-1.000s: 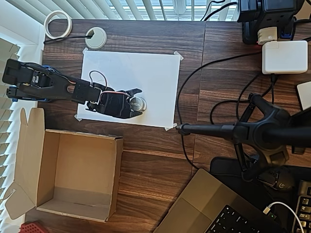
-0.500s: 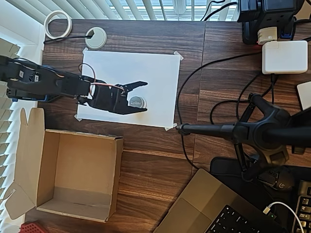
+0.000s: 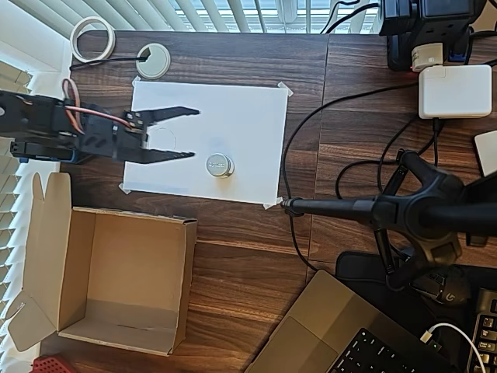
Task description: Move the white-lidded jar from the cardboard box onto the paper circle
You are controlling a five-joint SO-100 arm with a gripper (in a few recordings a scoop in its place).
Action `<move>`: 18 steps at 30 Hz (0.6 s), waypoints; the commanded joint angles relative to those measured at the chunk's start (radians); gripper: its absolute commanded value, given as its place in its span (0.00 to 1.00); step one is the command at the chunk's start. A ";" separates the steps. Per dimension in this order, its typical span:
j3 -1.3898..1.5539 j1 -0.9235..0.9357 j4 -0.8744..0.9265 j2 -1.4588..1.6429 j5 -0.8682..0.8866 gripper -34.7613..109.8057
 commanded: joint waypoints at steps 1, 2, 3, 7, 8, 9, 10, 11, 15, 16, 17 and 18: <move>0.092 -0.017 -0.011 0.328 0.074 0.41; 0.106 -0.028 -0.011 0.360 0.141 0.41; 0.117 -0.041 -0.011 0.383 0.215 0.41; 0.160 -0.081 0.008 0.453 0.528 0.38; 0.173 -0.092 0.028 0.466 0.575 0.35; 0.190 -0.098 0.038 0.483 0.646 0.34; 0.210 -0.110 0.060 0.503 0.690 0.32; 0.232 -0.127 0.092 0.523 0.718 0.28; 0.270 -0.158 0.350 0.588 0.879 0.24; 0.270 -0.155 0.451 0.601 0.925 0.24; 0.272 -0.150 0.549 0.617 0.965 0.24; 0.272 -0.146 0.644 0.637 1.025 0.24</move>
